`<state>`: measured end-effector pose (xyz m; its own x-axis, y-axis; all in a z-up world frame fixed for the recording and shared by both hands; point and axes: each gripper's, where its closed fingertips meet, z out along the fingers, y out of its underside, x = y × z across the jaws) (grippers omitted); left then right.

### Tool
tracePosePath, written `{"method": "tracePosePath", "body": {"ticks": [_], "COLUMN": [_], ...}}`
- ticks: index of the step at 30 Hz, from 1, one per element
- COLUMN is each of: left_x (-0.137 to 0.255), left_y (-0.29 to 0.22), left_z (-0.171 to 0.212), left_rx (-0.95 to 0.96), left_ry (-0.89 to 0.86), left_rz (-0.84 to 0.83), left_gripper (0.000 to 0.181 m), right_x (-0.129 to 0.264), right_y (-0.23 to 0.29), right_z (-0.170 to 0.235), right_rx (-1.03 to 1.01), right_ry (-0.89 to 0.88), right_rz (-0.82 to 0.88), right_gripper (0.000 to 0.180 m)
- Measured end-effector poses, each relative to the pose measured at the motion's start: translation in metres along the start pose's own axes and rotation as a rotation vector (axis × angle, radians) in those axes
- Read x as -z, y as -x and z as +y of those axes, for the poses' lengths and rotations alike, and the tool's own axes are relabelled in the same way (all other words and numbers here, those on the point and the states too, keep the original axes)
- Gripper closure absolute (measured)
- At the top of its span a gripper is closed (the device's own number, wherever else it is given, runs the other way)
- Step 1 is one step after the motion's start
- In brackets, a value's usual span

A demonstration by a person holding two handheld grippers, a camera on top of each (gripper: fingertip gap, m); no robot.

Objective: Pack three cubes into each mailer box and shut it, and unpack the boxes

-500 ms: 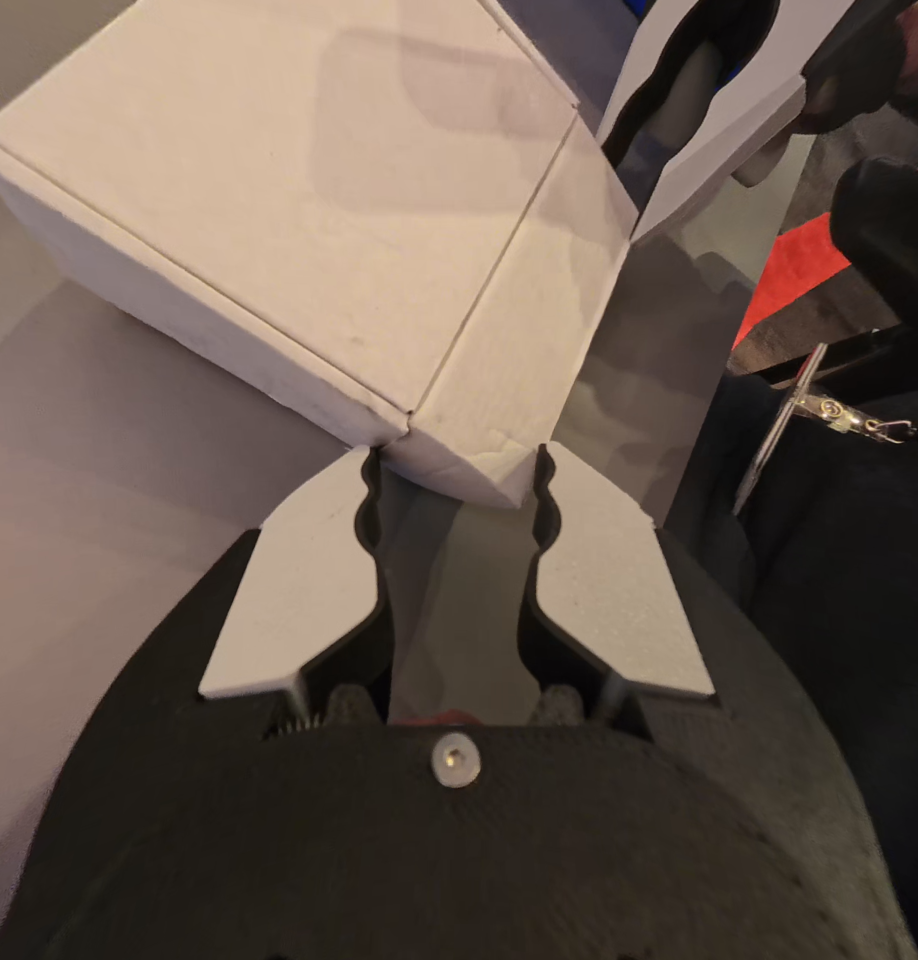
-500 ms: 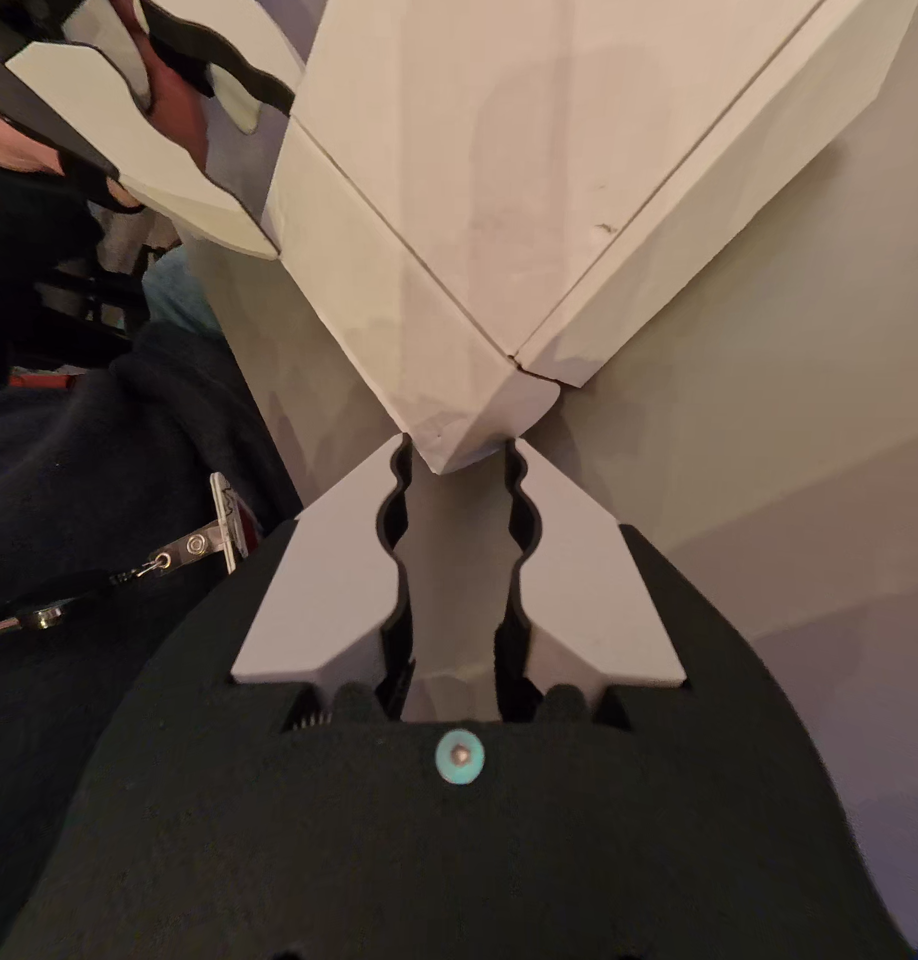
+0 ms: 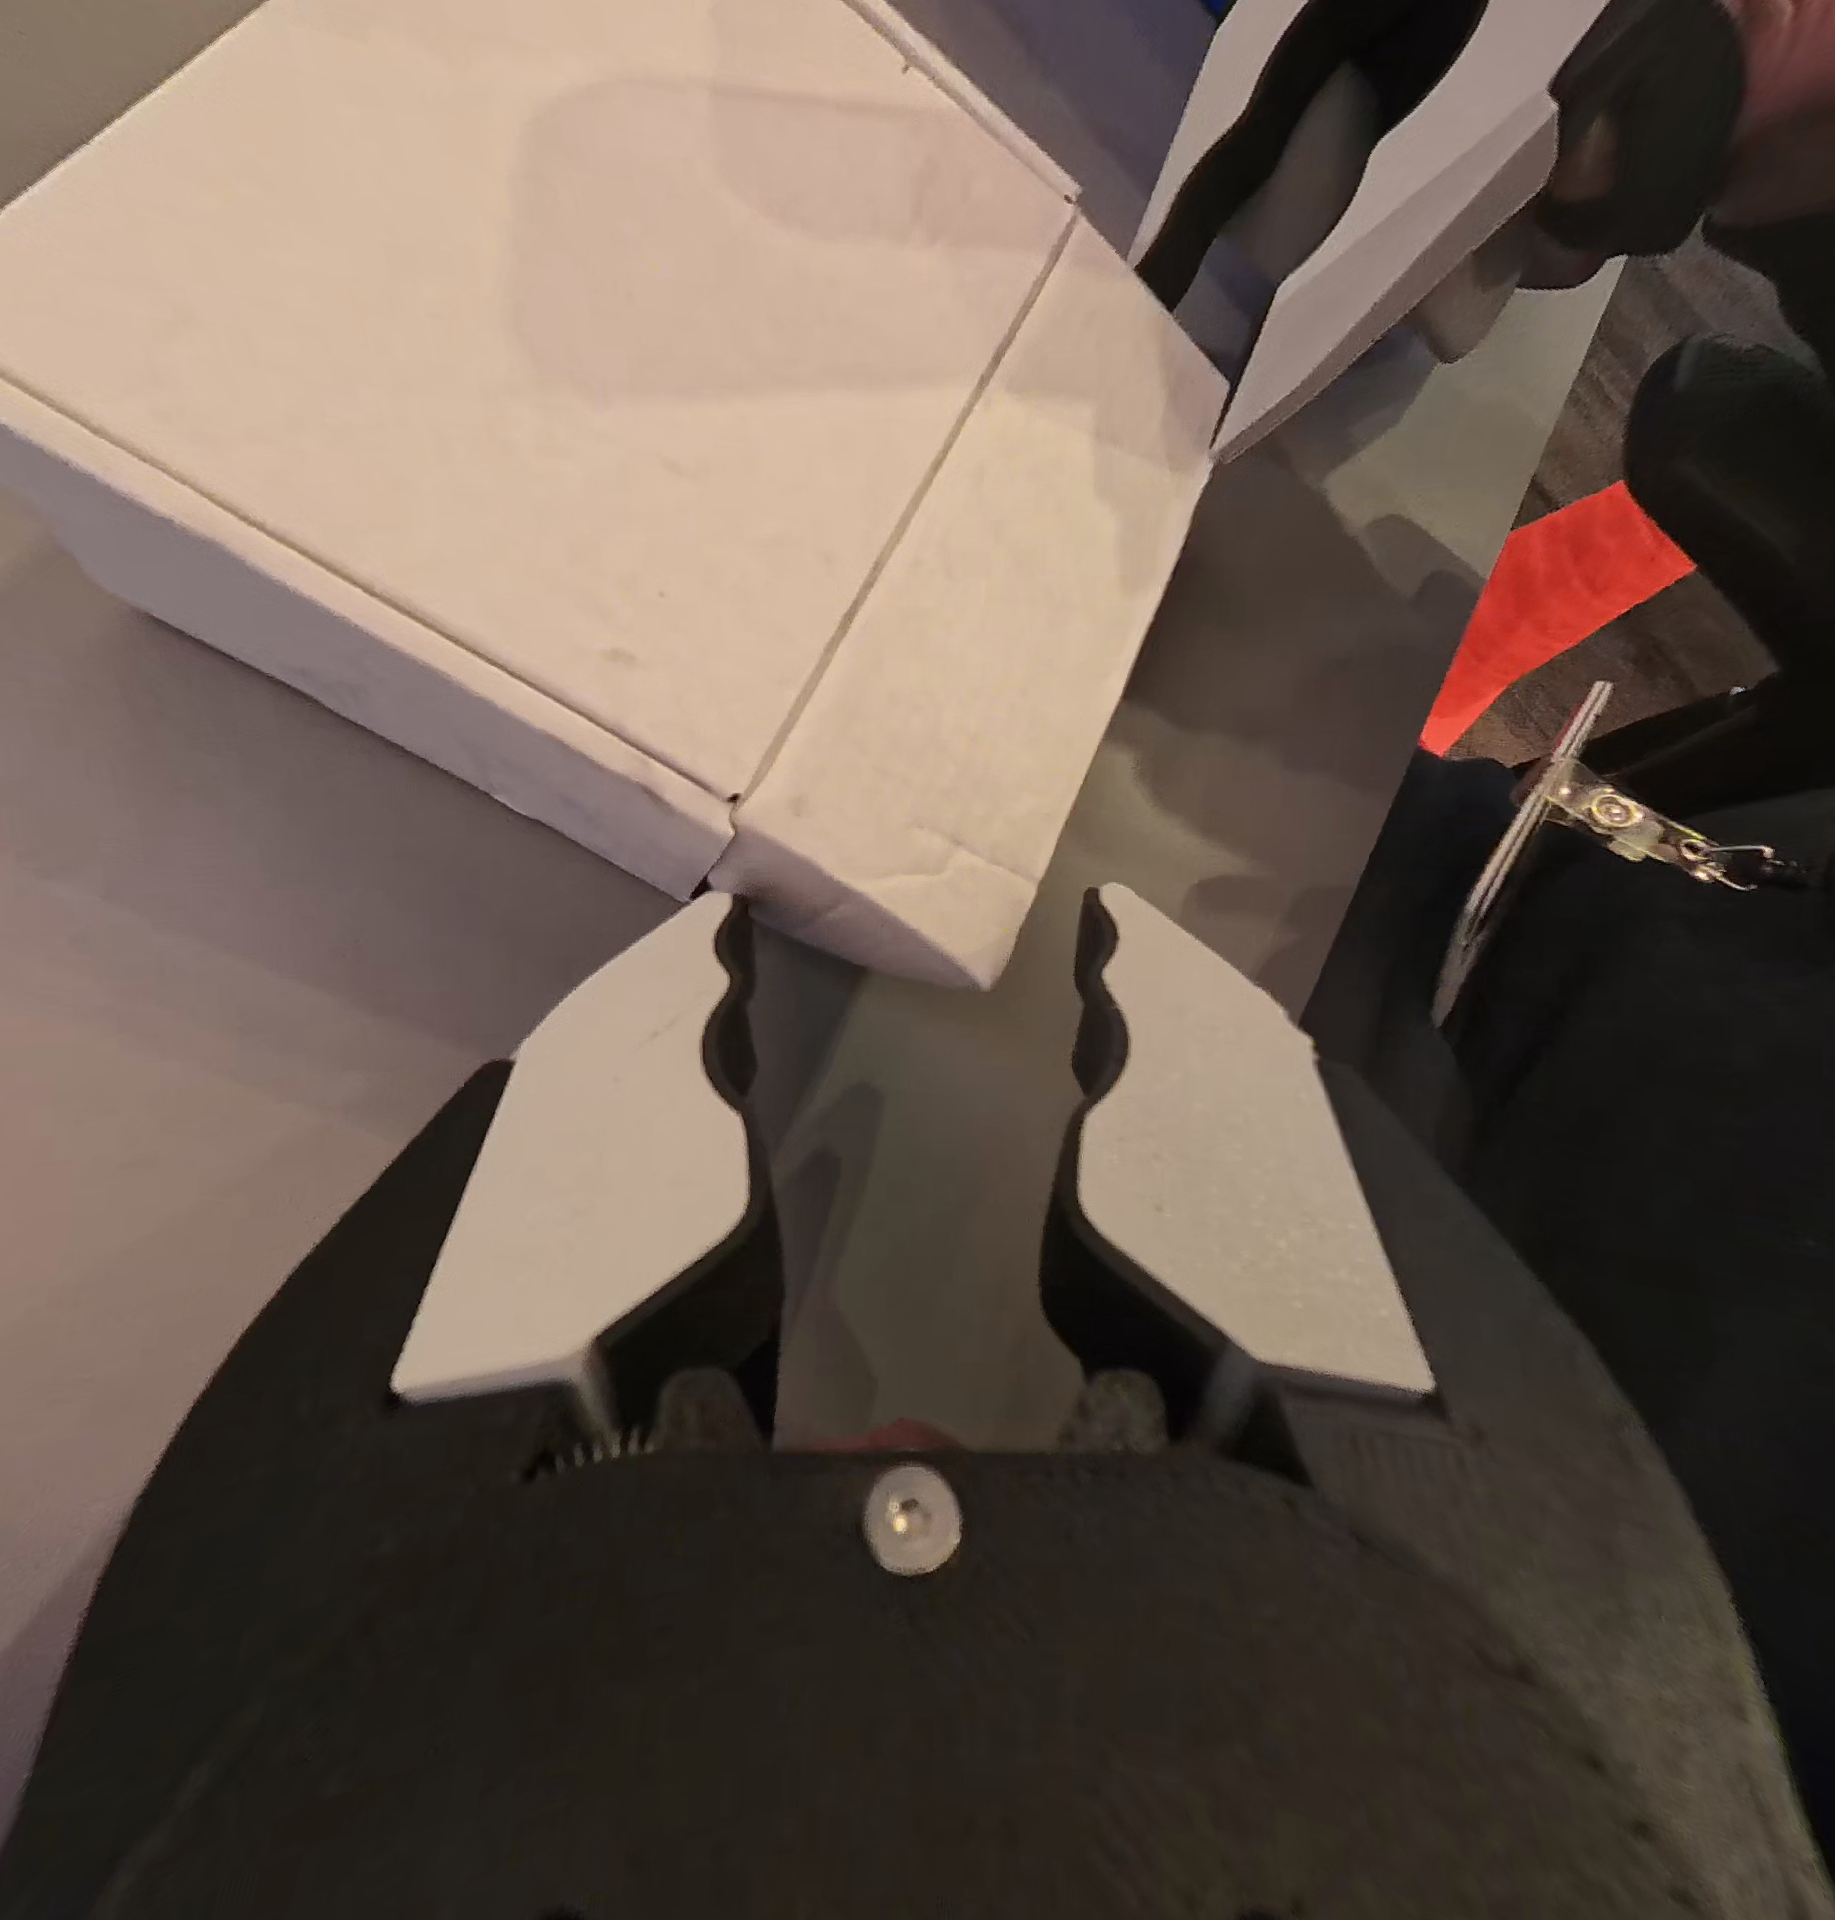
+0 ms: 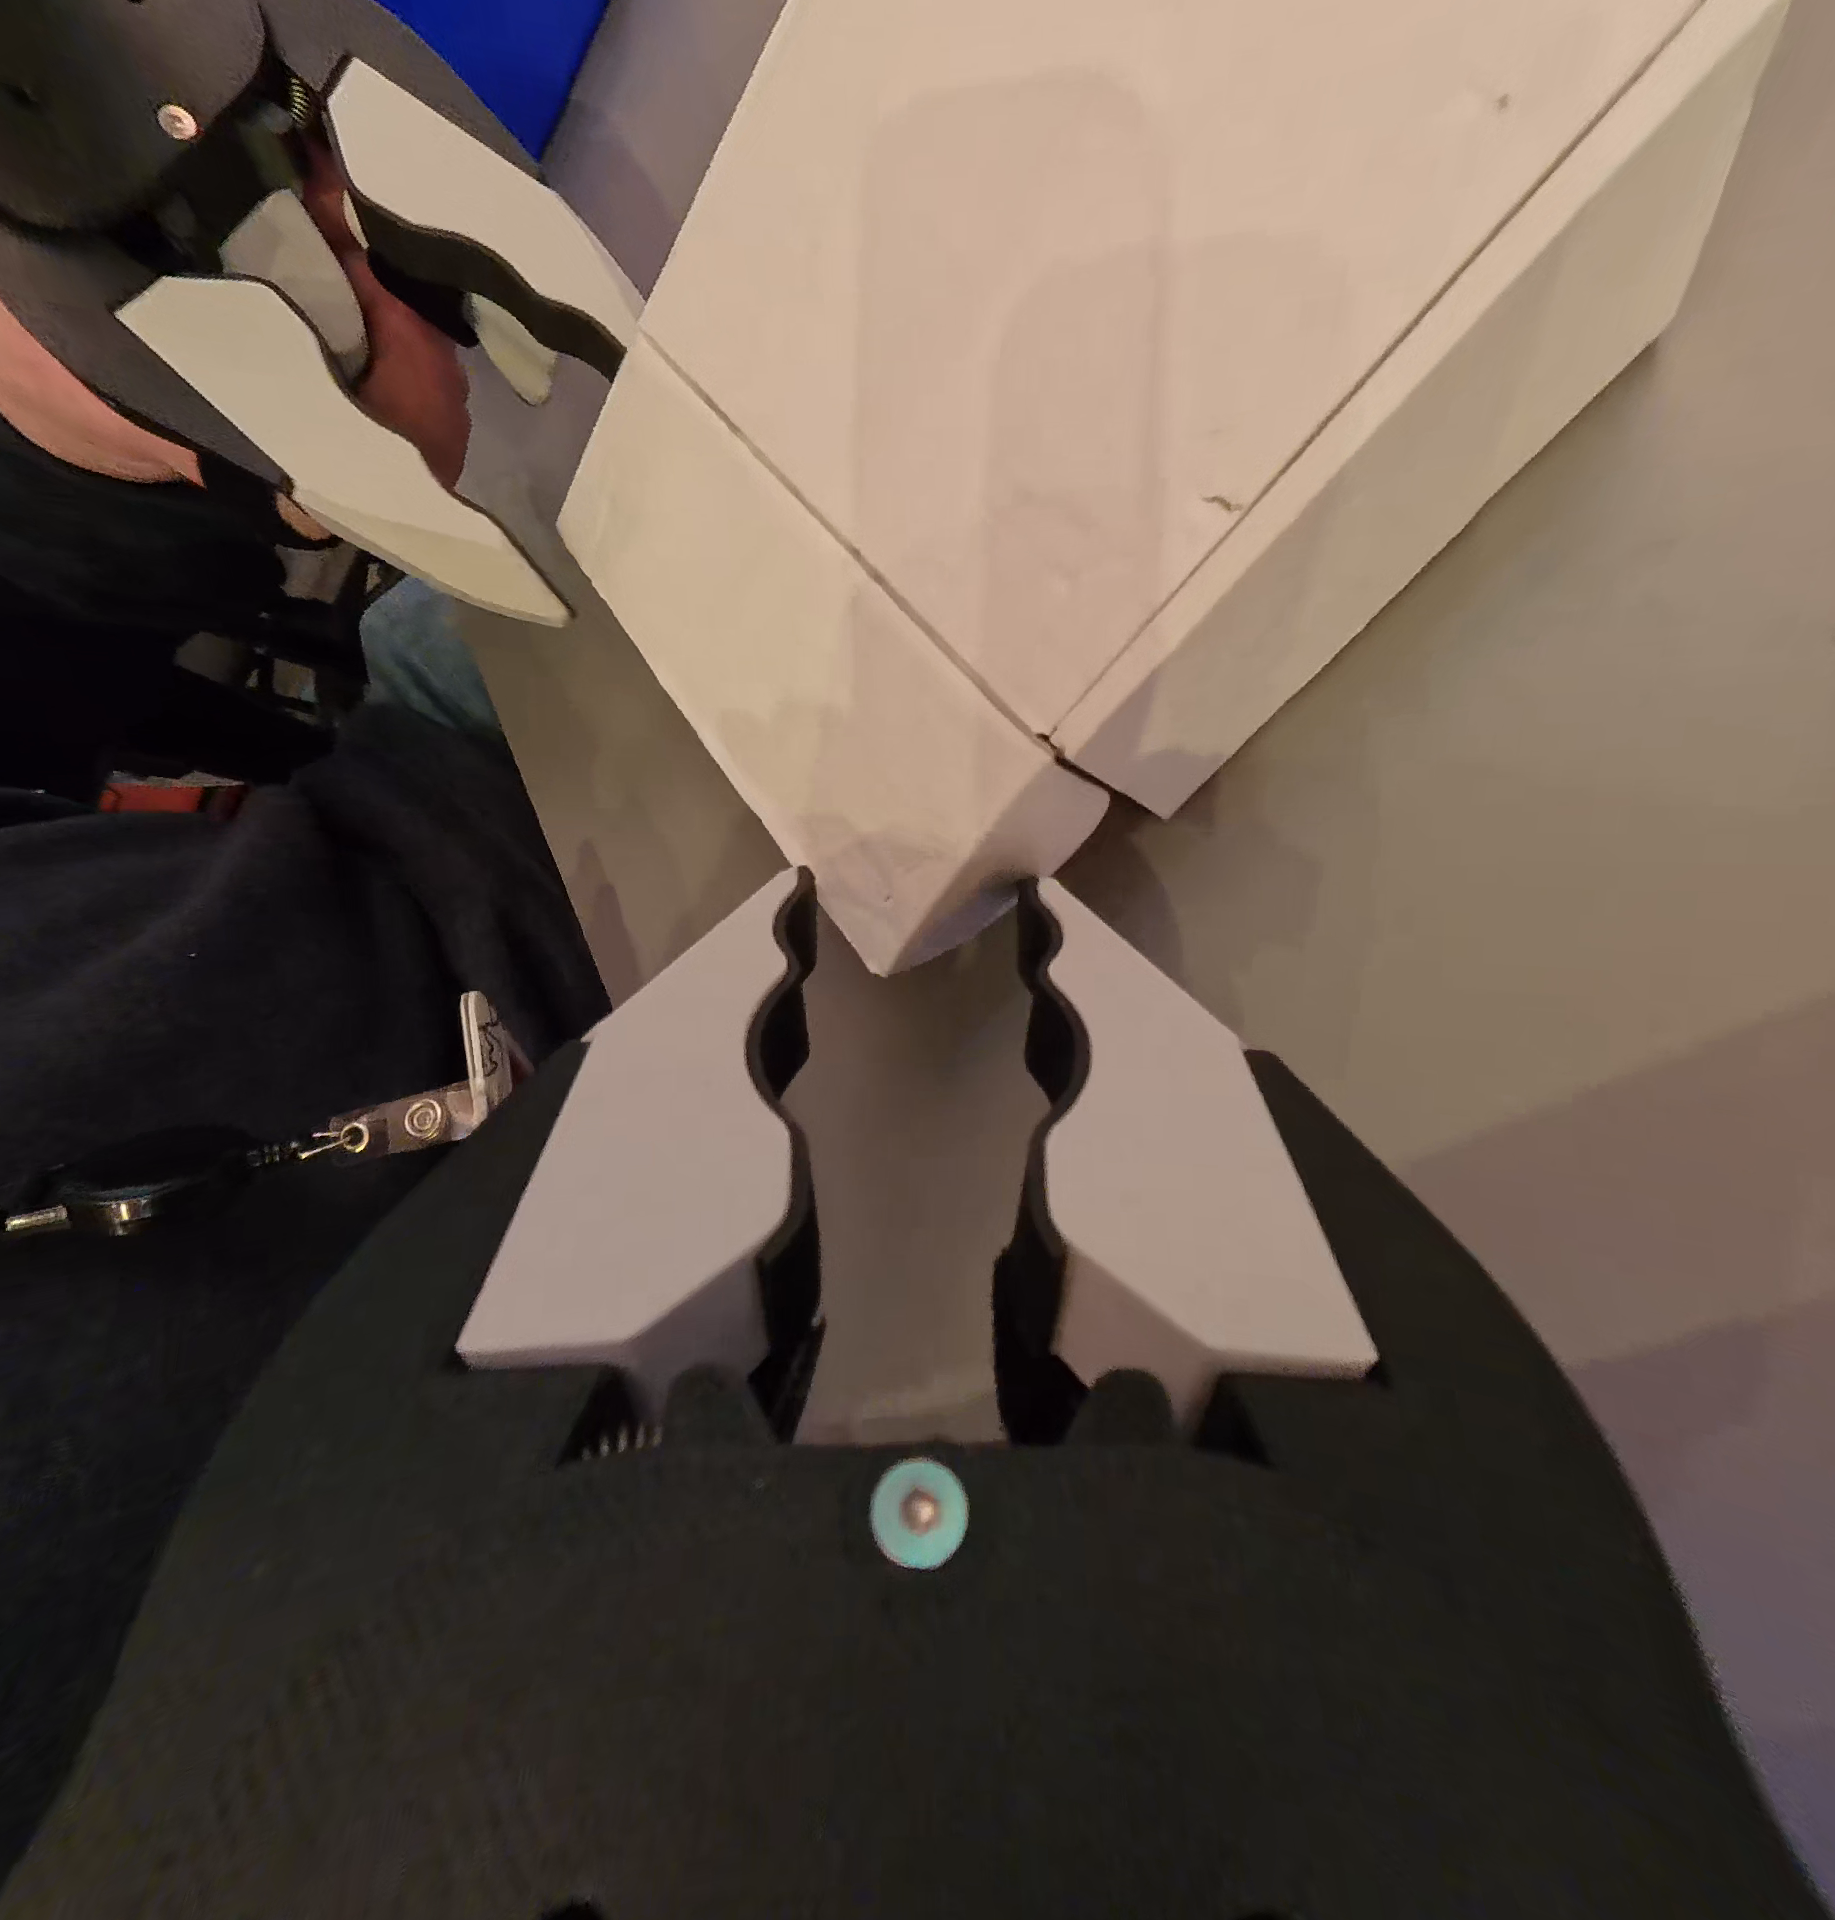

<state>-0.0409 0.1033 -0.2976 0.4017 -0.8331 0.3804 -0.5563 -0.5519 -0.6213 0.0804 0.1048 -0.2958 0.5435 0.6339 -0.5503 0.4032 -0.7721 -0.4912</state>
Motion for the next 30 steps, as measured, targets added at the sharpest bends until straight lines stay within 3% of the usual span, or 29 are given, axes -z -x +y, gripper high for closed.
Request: {"method": "tracePosePath", "body": {"ticks": [7,22,30], "left_x": [-0.003,-0.008,0.0], "left_y": [-0.002,0.015,0.026], "left_z": [-0.002,0.003,-0.002], "left_rx": [0.043,-0.016,-0.014], "left_ry": [-0.007,0.019,-0.008], "left_rz": [0.005,-0.079,-0.111], "left_gripper": [0.126,0.129,0.128], "right_x": [-0.004,-0.012,-0.004], "right_y": [0.008,-0.004,-0.01], "right_z": [-0.004,-0.004,-0.008], "right_rx": [-0.044,0.017,0.081], "right_ry": [0.007,0.05,0.043], "right_rz": [-0.064,0.017,0.079], "right_gripper": [0.149,0.148,0.132]}}
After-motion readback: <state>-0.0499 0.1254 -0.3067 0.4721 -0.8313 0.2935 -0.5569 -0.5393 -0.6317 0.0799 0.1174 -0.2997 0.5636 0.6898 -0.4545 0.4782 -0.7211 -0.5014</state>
